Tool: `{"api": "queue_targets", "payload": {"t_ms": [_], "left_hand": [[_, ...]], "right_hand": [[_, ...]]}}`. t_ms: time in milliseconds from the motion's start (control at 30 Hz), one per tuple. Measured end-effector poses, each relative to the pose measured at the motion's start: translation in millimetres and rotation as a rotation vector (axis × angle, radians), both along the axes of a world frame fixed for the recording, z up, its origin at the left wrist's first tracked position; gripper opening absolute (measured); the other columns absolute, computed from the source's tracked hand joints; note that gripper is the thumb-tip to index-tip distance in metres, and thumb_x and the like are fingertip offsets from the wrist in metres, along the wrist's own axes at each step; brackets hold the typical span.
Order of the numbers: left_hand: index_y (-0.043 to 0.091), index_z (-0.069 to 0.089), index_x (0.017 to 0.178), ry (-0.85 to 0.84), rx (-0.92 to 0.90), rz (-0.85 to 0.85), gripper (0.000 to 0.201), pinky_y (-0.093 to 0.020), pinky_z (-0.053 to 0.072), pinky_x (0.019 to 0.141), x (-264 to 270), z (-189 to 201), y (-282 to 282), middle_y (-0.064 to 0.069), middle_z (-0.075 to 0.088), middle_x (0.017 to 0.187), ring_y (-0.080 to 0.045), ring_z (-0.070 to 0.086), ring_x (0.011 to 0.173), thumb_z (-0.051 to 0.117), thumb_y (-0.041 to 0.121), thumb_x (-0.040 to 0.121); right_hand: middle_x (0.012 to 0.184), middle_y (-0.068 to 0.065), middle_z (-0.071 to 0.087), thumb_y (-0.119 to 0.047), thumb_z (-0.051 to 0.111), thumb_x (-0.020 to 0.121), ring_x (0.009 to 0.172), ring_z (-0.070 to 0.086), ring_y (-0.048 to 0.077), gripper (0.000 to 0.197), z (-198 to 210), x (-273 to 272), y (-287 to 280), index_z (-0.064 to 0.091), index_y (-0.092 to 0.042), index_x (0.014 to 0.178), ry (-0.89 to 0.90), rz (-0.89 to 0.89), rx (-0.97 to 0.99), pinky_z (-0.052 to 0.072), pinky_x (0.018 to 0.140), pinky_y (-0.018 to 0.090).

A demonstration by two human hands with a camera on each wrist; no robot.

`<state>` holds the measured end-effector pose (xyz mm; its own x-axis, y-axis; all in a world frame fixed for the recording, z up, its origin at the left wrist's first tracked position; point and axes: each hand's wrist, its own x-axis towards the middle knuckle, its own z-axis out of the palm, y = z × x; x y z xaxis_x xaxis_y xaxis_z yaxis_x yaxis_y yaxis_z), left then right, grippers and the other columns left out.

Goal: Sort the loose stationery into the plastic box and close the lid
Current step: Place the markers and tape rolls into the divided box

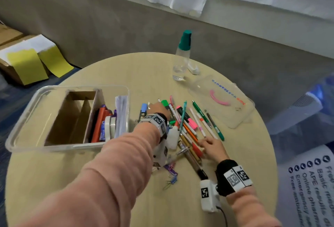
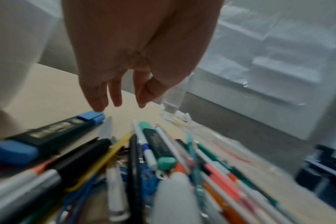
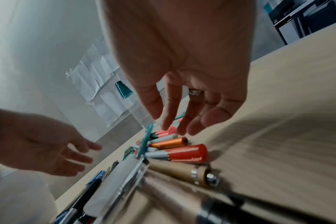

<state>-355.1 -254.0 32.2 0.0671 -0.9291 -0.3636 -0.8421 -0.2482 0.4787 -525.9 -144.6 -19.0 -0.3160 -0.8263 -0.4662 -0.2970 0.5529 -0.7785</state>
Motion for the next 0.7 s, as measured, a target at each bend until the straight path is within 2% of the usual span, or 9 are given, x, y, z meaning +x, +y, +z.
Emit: {"api": "queue_targets", "payload": {"t_ms": [100,200,300,333,367,433,567,633,700], "left_hand": [[0.004,0.047,0.126,-0.071,0.004,0.231,0.034,-0.04,0.036,0.103,9,-18,-20,-0.019,0.036,0.137,-0.035,0.04,0.125,0.045,0.008,0.093],[0.005,0.043,0.127,-0.124,0.04,0.342,0.034,-0.042,0.036,0.102,20,-36,-30,-0.019,0.034,0.136,-0.034,0.041,0.122,0.046,0.009,0.093],[0.006,0.039,0.128,-0.14,0.065,0.36,0.041,-0.043,0.036,0.102,23,-52,-34,-0.019,0.038,0.134,-0.035,0.041,0.122,0.052,0.009,0.09],[0.005,0.038,0.129,-0.155,0.073,0.358,0.044,-0.043,0.036,0.102,23,-55,-34,-0.019,0.039,0.134,-0.034,0.042,0.123,0.054,0.008,0.088],[0.005,0.037,0.129,-0.173,0.081,0.353,0.045,-0.043,0.037,0.102,23,-57,-35,-0.02,0.039,0.133,-0.034,0.042,0.122,0.056,0.008,0.088],[0.004,0.04,0.127,-0.215,0.105,0.329,0.044,-0.04,0.038,0.101,24,-57,-36,-0.02,0.04,0.132,-0.032,0.043,0.121,0.057,0.01,0.087],[0.009,0.051,0.116,-0.257,0.137,0.211,0.028,-0.035,0.042,0.095,27,-53,-38,-0.019,0.045,0.124,-0.03,0.049,0.111,0.054,0.017,0.089],[0.006,0.053,0.118,-0.249,0.125,0.212,0.036,-0.035,0.044,0.094,27,-48,-39,-0.018,0.048,0.123,-0.029,0.051,0.111,0.055,0.028,0.091],[0.004,0.049,0.121,-0.202,0.086,0.247,0.043,-0.037,0.042,0.096,27,-40,-40,-0.017,0.046,0.126,-0.03,0.051,0.114,0.057,0.031,0.089]], "right_hand": [[0.071,0.004,0.059,-0.011,0.056,0.089,0.073,0.053,0.02,0.013,-1,-11,-6,0.065,-0.006,0.082,0.005,0.03,-0.015,0.044,0.075,0.031],[0.073,0.001,0.058,-0.014,0.057,0.09,0.071,0.053,0.015,0.011,4,-17,-16,0.062,-0.012,0.08,0.045,0.075,-0.056,0.045,0.071,0.024],[0.076,-0.004,0.057,-0.015,0.053,0.092,0.065,0.051,0.004,0.01,8,-16,-32,0.061,-0.017,0.086,0.156,0.159,-0.078,0.038,0.047,0.006],[0.08,-0.005,0.057,-0.015,0.052,0.092,0.069,0.054,0.005,0.01,10,-14,-39,0.062,-0.016,0.09,0.195,0.182,-0.081,0.035,0.045,0.003],[0.088,-0.005,0.057,-0.015,0.051,0.092,0.075,0.057,0.009,0.012,10,-10,-46,0.063,-0.015,0.096,0.239,0.2,-0.086,0.036,0.052,0.003],[0.106,0.0,0.055,-0.02,0.049,0.094,0.083,0.055,0.014,0.019,11,-3,-58,0.06,-0.014,0.108,0.371,0.248,-0.086,0.04,0.069,0.017],[0.126,0.007,0.046,-0.028,0.043,0.096,0.098,0.057,0.023,0.03,11,9,-76,0.057,-0.015,0.12,0.675,0.386,-0.032,0.04,0.078,0.029],[0.129,0.008,0.045,-0.028,0.045,0.096,0.101,0.058,0.024,0.031,10,12,-80,0.057,-0.014,0.121,0.739,0.42,0.0,0.043,0.082,0.03],[0.129,0.009,0.045,-0.029,0.047,0.095,0.102,0.057,0.024,0.031,7,12,-82,0.055,-0.013,0.12,0.751,0.43,0.025,0.042,0.08,0.029]]}}
